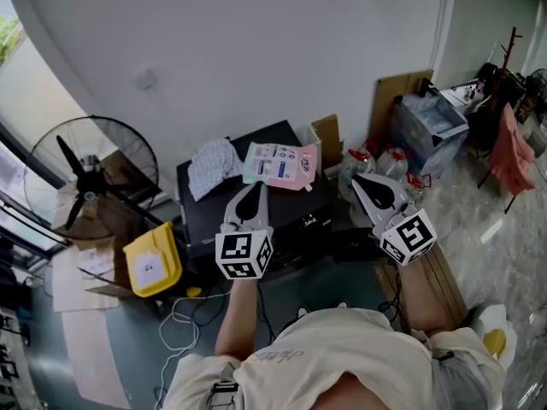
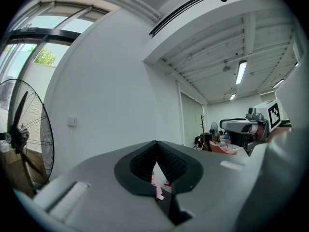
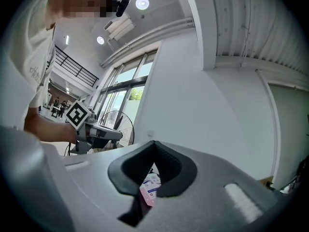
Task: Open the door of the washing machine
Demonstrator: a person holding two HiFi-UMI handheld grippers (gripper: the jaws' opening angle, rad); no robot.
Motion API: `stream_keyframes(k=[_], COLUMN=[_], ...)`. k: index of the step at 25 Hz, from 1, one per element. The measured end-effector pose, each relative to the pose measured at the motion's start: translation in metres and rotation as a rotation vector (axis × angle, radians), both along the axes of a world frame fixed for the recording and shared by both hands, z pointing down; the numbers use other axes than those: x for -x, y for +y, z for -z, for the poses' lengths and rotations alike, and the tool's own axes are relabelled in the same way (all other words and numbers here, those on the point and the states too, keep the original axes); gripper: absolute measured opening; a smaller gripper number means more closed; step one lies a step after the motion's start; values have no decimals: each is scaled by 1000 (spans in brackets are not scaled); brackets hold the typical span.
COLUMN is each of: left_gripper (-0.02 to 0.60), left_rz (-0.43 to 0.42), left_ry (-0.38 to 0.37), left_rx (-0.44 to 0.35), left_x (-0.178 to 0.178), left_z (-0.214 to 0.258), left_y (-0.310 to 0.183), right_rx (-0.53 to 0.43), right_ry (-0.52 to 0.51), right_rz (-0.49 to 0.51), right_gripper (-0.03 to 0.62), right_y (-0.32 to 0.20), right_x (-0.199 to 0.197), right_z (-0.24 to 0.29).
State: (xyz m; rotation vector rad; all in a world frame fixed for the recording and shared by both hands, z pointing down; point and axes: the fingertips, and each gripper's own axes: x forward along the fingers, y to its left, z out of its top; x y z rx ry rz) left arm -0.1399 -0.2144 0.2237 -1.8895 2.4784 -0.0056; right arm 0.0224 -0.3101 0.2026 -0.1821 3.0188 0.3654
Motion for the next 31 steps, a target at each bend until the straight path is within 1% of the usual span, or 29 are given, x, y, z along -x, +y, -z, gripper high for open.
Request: stream_keyframes(k=[4,6,13,19,26,31], left_gripper=[19,18,18,18,18,18], left_rz=[-4,0,19,18,-1,-7], left_ry=[43,52,43,45,65,72], left_rx=[-4,6,14,13,19,12], left_x=[-3,-4,-6,-3,-2,3], left_z=[-11,-16,-22,-26,-35,-34], left_y=[4,7,16,22,23,22], right_rx=[12,20,37,48,53,50], right_ry=[6,8,27,27,51,55], right_rz=[-3,2,20,3,-24,-31], right_gripper=[2,2,2,2,2,2], right_y=[3,5,13,14,17,16], right_x=[-7,-7,-5,-6,-9,-4], right_z=[-9,-12,-21,-24,-33,-32])
